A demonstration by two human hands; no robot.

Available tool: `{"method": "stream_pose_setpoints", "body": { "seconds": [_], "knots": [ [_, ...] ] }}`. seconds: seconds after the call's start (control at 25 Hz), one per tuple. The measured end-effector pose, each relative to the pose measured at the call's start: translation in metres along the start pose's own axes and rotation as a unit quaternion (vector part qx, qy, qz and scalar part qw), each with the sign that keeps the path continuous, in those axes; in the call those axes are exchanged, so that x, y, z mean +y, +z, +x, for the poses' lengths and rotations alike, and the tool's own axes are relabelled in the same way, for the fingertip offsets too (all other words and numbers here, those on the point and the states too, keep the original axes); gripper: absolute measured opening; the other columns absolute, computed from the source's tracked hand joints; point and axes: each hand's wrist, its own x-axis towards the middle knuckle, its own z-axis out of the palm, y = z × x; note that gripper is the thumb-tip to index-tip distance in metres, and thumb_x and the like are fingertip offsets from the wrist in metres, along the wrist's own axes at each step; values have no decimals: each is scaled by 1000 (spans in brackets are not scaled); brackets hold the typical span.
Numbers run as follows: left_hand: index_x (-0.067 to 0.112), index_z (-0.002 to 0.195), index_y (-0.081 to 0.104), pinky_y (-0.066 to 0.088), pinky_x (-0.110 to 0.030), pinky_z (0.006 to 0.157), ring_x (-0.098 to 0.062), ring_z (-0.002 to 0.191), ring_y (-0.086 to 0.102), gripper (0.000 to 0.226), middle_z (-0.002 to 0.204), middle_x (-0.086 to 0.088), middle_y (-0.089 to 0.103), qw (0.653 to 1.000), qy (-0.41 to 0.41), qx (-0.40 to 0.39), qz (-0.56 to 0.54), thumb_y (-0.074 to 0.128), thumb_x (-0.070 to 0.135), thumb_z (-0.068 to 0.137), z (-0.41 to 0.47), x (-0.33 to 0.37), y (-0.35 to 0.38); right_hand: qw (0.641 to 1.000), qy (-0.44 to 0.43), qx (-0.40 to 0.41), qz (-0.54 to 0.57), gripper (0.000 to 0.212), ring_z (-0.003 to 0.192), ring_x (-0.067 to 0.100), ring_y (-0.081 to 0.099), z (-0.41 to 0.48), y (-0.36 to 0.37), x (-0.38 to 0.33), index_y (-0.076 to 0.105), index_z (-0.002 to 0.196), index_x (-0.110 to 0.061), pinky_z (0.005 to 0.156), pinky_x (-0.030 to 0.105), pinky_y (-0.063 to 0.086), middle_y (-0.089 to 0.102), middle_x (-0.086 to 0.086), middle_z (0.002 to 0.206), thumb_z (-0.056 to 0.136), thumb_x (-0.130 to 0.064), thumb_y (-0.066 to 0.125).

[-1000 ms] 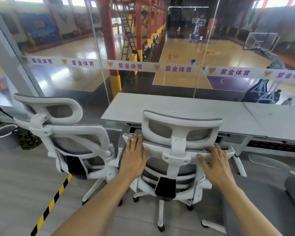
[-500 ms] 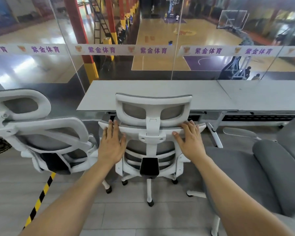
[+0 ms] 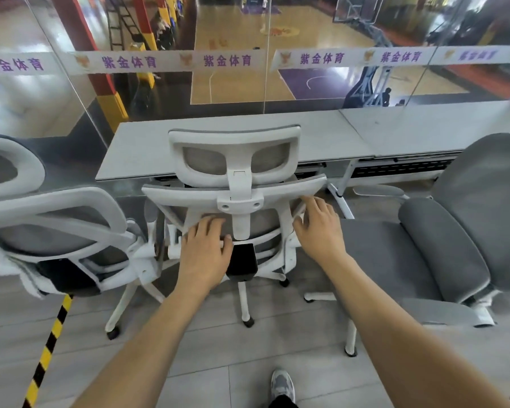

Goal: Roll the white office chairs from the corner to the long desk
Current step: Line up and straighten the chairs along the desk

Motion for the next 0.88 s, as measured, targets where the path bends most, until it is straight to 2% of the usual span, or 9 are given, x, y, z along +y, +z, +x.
{"method": "stream_pose_setpoints", "body": {
  "seconds": [0.24,0.44,0.6,0.88],
  "knots": [
    [23,133,51,35,-45,109,-25,128,42,37,142,1,45,993,92,-34,-66,47,34,98,-22,74,14,998,59,30,-19,48,129,28,48,-58,-44,38,51,141,-21,109,42,38,54,1,144,94,-22,58],
    [24,129,53,37,-41,104,-22,125,45,34,139,5,46,984,154,-36,-78,46,37,98,-42,154,25,992,98,74,-27,46,125,29,51,-93,-103,89,54,138,-23,106,42,37,55,2,141,93,-21,58],
    [25,129,53,38,-41,104,-21,121,48,44,134,7,50,978,182,-48,-88,34,45,95,-60,230,44,987,121,106,-28,47,123,30,52,-116,-153,147,55,138,-21,104,43,37,56,3,139,91,-21,61],
    [25,130,54,35,-37,105,-18,122,46,34,132,8,51,971,213,-43,-101,48,37,99,-102,405,95,981,131,142,-25,42,121,30,54,-162,-260,287,56,136,-22,103,43,40,59,2,136,94,-23,61]
  ]
}}
